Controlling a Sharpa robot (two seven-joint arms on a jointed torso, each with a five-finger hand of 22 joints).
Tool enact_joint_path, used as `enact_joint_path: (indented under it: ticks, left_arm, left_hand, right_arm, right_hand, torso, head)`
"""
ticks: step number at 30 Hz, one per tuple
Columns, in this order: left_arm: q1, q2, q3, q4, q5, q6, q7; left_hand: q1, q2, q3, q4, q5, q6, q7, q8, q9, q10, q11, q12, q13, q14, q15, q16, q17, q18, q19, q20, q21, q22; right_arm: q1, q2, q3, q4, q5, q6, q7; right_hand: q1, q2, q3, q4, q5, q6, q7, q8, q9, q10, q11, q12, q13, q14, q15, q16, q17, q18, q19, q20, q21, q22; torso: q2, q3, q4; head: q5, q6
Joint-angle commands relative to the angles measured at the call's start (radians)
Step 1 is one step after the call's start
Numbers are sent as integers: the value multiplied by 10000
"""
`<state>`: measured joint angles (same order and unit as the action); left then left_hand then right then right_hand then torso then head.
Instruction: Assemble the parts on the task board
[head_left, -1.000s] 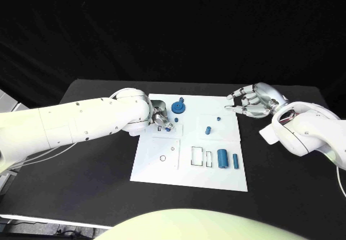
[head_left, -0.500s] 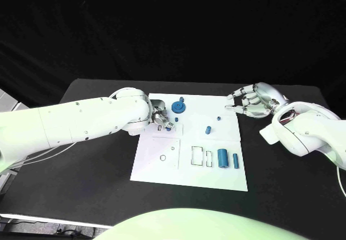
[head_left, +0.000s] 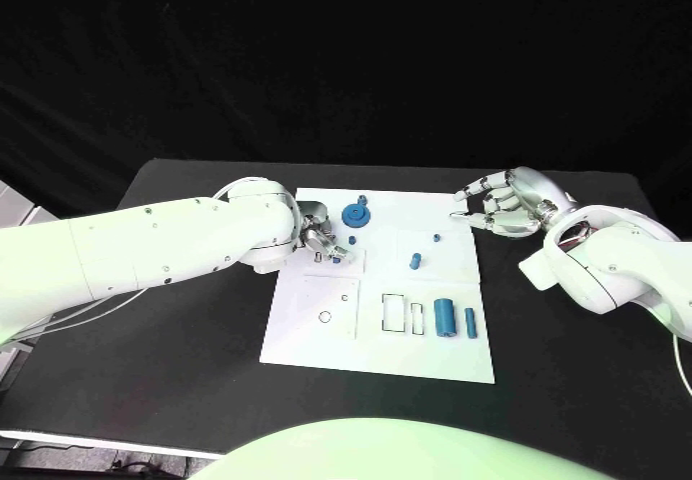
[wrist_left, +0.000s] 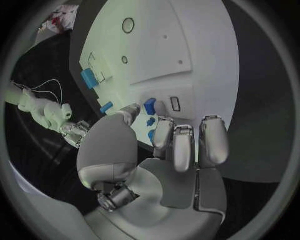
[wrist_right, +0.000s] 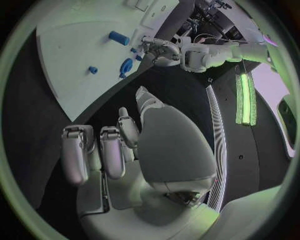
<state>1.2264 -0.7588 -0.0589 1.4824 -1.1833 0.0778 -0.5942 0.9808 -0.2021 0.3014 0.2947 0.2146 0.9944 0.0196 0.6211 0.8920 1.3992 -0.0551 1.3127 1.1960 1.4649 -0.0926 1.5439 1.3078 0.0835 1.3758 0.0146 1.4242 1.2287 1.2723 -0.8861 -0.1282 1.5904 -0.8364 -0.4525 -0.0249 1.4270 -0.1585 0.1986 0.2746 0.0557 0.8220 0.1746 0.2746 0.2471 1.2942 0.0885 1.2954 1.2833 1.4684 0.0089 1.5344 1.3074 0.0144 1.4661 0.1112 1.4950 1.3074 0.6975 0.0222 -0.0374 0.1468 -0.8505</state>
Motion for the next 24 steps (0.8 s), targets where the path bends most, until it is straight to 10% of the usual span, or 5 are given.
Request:
enact_joint_path:
  ticks: [1, 12, 24]
  left_arm:
    - [-9, -24, 85, 99, 72, 8, -64]
    - [75, -263, 525, 440, 856, -244, -27]
    - [1290, -584, 725, 26, 1450, 676, 32]
  left_hand:
    - [64, 246, -567, 5, -203, 53, -36, -7, 23, -6, 58, 3, -27, 878, -76, -48, 1935, -115, -11, -8, -74, -10]
    - [486, 643, -1791, 9, -212, -196, 67, -134, 15, -351, 150, -385, -548, 828, -4, -135, 1752, -44, -235, 55, -271, -351]
    - [2068, 986, -1801, -11, 24, -1401, 813, -1600, -1162, -1852, 795, -1827, -2514, 473, 539, -654, 787, 291, -1328, 550, -1313, -2069]
  right_arm:
    - [-19, 4, 1, -14, -84, 20, 127]
    - [-56, 24, 1, -62, -66, -1, 142]
    - [-69, 34, 1, -131, -53, 8, 141]
  right_hand:
    - [16, -44, -45, 60, 36, 22, -15, 38, -15, -90, 2, -37, -13, 803, 23, -64, 1794, 73, 671, 19, -47, 2087]
    - [0, -45, -57, 73, 36, 18, -14, 38, -17, -100, 2, -45, -22, 798, 23, -73, 1777, 77, 664, 19, -62, 2077]
    - [-16, -43, -68, 86, 37, 16, -13, 38, -20, -101, 3, -47, -24, 796, 23, -78, 1770, 79, 659, 19, -73, 2070]
  torso:
    - [-1, 4, -8]
    - [-11, 5, 4]
    - [8, 21, -16]
  head:
    - [2, -5]
    - [12, 67]
    - [77, 253]
